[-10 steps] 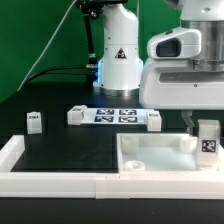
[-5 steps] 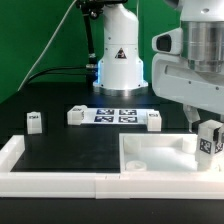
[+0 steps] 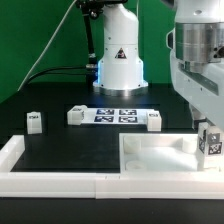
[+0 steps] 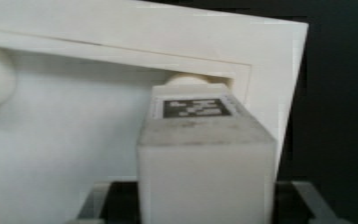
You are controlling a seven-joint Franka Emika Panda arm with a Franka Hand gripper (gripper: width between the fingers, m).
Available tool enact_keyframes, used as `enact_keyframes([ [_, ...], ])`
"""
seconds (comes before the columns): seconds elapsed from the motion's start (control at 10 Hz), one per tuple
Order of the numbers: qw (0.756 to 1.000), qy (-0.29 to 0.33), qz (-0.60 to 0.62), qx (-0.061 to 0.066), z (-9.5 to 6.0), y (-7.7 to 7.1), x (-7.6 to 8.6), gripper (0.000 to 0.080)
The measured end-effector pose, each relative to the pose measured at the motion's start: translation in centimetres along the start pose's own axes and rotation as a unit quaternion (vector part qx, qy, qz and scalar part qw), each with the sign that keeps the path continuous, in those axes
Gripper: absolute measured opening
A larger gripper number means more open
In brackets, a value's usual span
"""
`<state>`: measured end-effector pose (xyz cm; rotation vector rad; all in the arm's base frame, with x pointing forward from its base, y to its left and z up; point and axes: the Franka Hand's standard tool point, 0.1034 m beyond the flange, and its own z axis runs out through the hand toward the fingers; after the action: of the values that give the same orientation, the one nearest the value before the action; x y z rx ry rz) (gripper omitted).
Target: Assemble one leg
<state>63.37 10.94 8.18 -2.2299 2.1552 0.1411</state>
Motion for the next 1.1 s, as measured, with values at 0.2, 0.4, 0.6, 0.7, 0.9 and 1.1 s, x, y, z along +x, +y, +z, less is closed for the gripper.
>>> enact_keyframes([
  [0.2,1.000,-0.003,0.027,0.000,0.00,0.04,-0.05,0.0294],
  [0.4,1.000,-0.003,0.021,0.000,0.08,0.02,-0.08,0.0505],
  [0.6,0.991,-0.002,-0.135,0.004,0.09,-0.06,-0.34,0.0604],
  [0.7,0.981,-0.002,-0.192,0.004,0.10,-0.05,-0.34,0.0636],
  [0.9,0.955,0.000,-0.295,0.004,0.09,-0.06,-0.29,0.0647],
  [1.1,0.914,0.002,-0.405,0.002,0.13,-0.01,-0.52,0.0649],
])
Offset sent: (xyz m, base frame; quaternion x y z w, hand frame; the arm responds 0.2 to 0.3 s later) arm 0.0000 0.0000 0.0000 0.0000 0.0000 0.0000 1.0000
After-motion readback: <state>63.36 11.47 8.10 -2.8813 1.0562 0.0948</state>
